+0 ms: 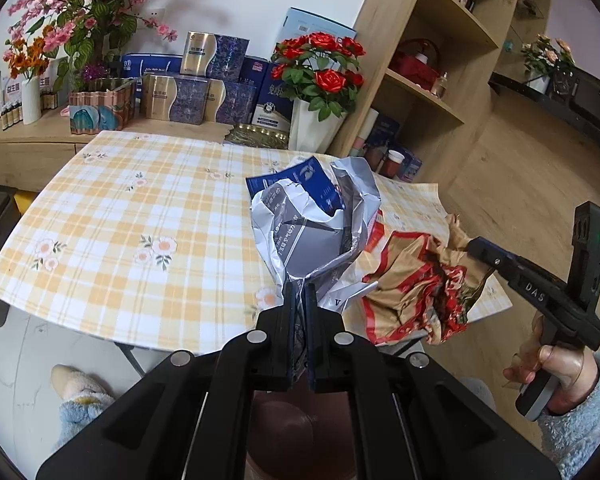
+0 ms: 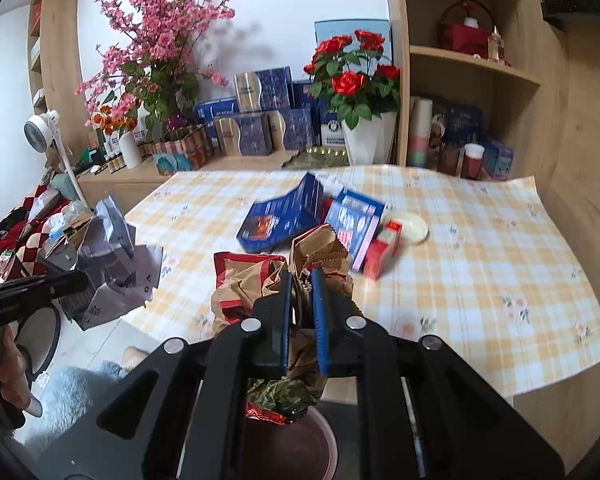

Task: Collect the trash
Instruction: 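Carry the bag and wrapper in both tools down over the brown bin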

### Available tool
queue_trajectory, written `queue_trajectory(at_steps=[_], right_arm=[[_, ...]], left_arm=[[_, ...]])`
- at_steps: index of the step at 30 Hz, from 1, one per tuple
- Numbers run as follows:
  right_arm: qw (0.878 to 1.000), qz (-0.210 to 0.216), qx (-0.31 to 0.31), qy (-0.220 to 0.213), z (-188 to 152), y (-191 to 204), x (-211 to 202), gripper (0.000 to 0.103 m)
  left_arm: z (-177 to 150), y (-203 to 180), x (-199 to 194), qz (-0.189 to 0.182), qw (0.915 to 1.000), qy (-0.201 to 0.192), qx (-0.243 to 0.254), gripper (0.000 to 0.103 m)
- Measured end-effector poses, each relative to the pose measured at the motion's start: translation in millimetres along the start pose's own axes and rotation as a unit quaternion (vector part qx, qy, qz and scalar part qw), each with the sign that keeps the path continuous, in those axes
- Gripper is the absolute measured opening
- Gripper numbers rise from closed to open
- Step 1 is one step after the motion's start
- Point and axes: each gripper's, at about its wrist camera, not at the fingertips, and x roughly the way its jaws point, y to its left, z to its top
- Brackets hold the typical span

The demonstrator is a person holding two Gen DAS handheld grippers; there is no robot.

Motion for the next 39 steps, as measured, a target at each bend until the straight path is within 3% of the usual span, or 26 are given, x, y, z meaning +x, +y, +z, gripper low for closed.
queue_trajectory(at_steps=[10,26,39], right_arm=[[0.999,0.017,0.001,0.038,-55,10,1,0.014],[0.988,0.041,0.024,0.148,-153,16,57,0.014],[0.981,0.044,0.028,0.188,-170,18,86,0.015]], left_arm=[[-39,-6,-7,0.007,0.9999,0.008,0.002,0.005],[-100,-13,24,0.004,0.9986,0.033,0.040,0.005],[-139,-4,58,-0.010,0.9961,0.078,0.039,0.005]])
